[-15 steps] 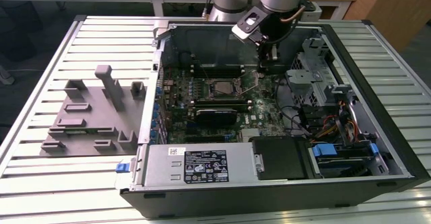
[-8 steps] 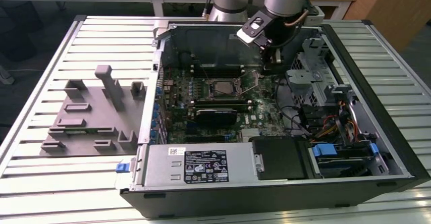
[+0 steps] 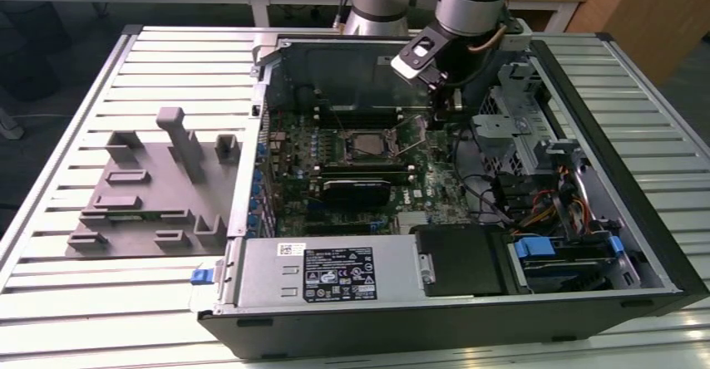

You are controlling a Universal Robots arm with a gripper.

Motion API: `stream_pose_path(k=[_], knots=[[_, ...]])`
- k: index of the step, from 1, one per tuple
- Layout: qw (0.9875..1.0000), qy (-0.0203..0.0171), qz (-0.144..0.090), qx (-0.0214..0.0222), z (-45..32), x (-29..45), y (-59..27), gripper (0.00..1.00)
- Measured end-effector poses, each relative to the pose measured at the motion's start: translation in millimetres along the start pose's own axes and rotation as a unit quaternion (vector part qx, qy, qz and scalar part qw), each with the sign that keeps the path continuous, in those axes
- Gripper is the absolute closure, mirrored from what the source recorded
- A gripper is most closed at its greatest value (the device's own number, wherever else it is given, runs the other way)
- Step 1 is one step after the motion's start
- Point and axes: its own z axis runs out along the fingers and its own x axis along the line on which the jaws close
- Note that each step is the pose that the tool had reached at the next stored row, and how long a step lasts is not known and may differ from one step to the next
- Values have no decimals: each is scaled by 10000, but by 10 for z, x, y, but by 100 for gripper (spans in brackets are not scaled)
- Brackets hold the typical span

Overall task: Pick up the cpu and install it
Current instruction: 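Close the cpu cover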

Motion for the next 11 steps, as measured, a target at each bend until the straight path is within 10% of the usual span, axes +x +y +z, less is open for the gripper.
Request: stream_pose_path(k=[11], knots=[[10000,0,0,0,6,0,-27,89]])
